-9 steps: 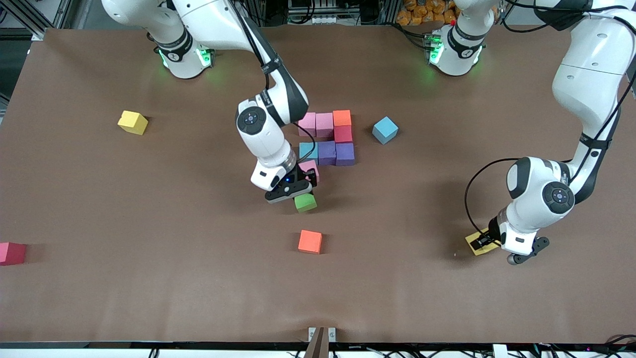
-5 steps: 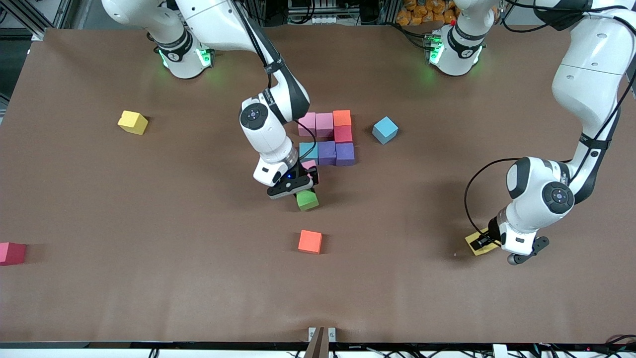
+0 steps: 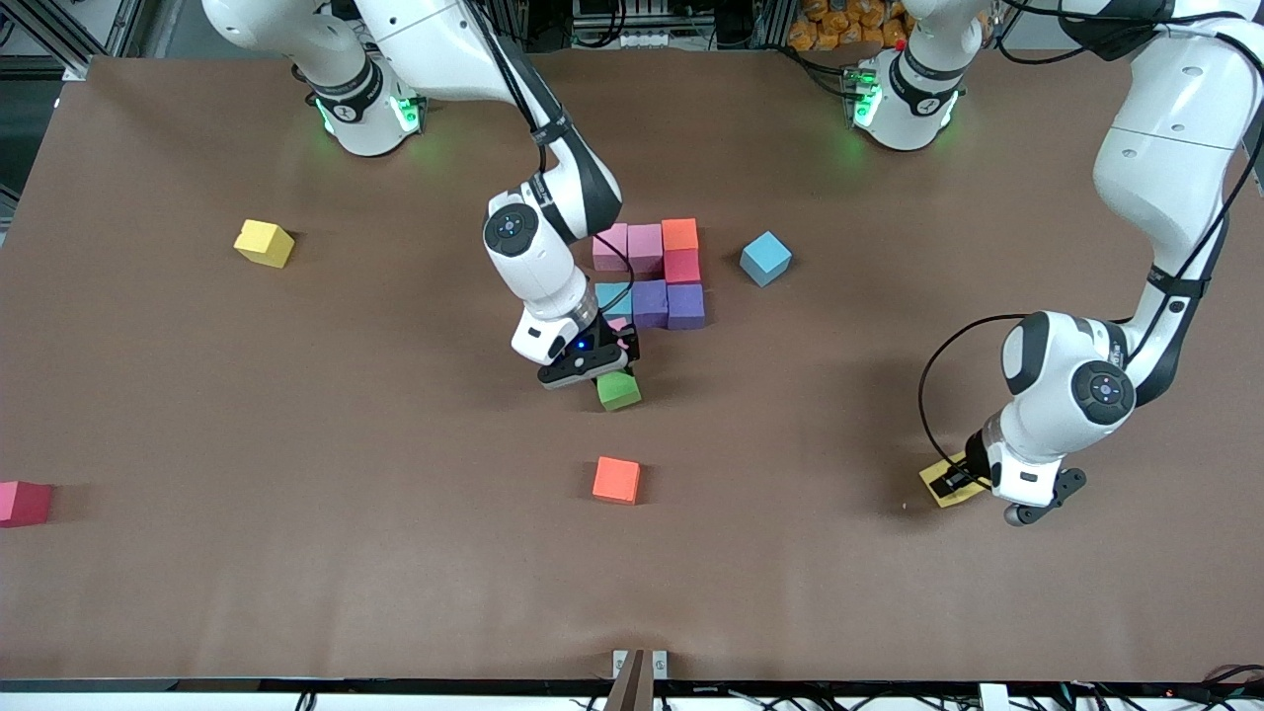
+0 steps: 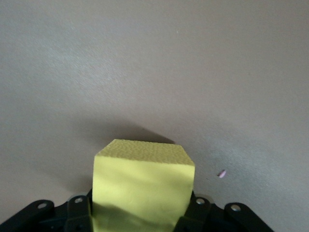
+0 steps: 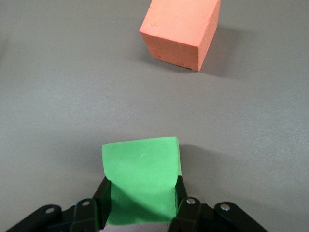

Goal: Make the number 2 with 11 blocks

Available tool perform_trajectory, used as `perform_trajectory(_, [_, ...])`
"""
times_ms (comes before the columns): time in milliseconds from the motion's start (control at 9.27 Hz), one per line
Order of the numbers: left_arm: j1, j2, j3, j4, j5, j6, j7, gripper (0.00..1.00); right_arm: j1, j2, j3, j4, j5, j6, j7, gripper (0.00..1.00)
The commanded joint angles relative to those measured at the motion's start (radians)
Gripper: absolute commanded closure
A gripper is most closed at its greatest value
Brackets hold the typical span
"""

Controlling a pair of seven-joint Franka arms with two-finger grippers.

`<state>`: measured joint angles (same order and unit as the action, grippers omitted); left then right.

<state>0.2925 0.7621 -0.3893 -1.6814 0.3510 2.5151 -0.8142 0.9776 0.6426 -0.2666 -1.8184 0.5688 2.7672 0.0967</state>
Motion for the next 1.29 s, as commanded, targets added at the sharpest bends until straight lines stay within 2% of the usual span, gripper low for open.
perform_trajectory(0, [-0.041, -0.006, 0.001, -0.001, -0.024, -0.006, -0.087, 1.00, 0.004, 0.002, 0.001, -0.009, 0.025, 0.019, -0.008, 1.00])
perform_trajectory(324, [-0.099, -0.020, -0.013, 0.000, -0.026, -0.031, -0.273, 1.00, 0.006, 0.005, 0.001, -0.009, 0.025, 0.011, 0.014, 1.00])
perform_trajectory(863, [-0.107, -0.043, -0.154, -0.001, -0.018, -0.180, -0.630, 1.00, 0.007, 0.006, 0.021, -0.018, 0.025, 0.012, 0.038, 1.00])
perform_trajectory(1186, [-0.145, -0.050, -0.164, 0.000, -0.024, -0.194, -0.730, 1.00, 0.007, 0.006, 0.027, -0.027, 0.026, 0.014, 0.043, 1.00])
